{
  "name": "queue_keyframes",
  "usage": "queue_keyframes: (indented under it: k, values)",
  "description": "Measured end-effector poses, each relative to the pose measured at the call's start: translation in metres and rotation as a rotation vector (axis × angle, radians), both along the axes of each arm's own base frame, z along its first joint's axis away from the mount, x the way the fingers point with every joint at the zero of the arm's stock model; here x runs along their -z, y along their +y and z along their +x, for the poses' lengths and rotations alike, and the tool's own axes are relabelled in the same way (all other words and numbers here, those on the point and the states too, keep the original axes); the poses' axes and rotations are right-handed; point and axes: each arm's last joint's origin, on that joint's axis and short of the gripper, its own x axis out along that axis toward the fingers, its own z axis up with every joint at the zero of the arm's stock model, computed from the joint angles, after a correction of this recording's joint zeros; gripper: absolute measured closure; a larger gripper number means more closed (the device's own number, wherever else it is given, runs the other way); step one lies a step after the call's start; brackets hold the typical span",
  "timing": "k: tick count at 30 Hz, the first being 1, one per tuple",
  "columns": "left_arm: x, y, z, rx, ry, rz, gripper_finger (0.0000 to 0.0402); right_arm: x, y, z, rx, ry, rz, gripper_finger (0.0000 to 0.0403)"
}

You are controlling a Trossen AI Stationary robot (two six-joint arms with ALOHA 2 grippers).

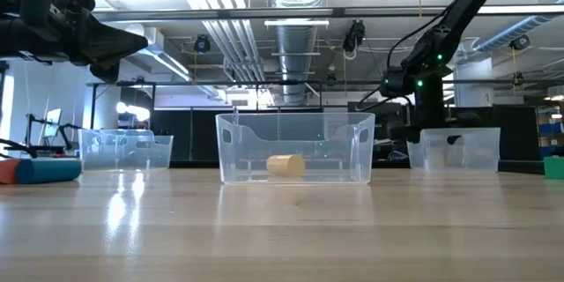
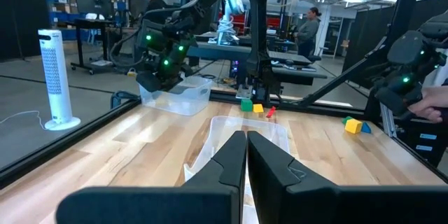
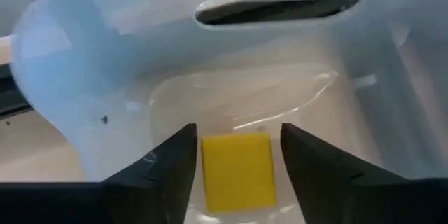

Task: Sort blocks by size
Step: Put the yellow square block into the top right transparent bin, then put the green square block into the top right transparent bin

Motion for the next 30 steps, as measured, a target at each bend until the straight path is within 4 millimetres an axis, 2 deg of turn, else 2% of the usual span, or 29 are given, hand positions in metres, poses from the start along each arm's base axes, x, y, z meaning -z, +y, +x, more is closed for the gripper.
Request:
queue_keyframes:
  k: [5, 11, 15, 19, 22, 25, 28, 30]
  values:
    - [0.0, 0.0, 0.0, 0.0, 0.0, 0.0, 0.0401, -0.031, 0.001, 0.012, -0.091, 0.049, -0.118, 0.017]
    - [0.0, 0.0, 0.0, 0.0, 0.0, 0.0, 0.0401, -0.079, 0.02, 0.036, -0.281, 0.102, -0.251, 0.0167]
    - [0.0, 0.0, 0.0, 0.0, 0.0, 0.0, 0.0401, -0.104, 0.052, 0.056, -0.432, 0.066, -0.231, 0.0165]
    - [0.0, 0.0, 0.0, 0.0, 0.0, 0.0, 0.0401, -0.123, 0.108, 0.077, -0.628, 0.077, -0.189, 0.0159]
    - [0.0, 0.0, 0.0, -0.001, 0.0, 0.0, 0.0401, -0.122, 0.153, 0.084, -0.771, 0.083, -0.084, 0.0155]
    - [0.0, 0.0, 0.0, 0.0, 0.0, 0.0, 0.0401, -0.11, 0.191, 0.083, -0.906, 0.137, 0.158, 0.0149]
    - [0.0, 0.0, 0.0, 0.0, 0.0, 0.0, 0.0401, -0.099, 0.215, 0.077, -0.932, 0.292, 0.325, 0.0138]
    - [0.0, 0.0, 0.0, -0.001, 0.0, 0.0, 0.0401, -0.092, 0.221, 0.071, -0.885, 0.371, 0.414, 0.0129]
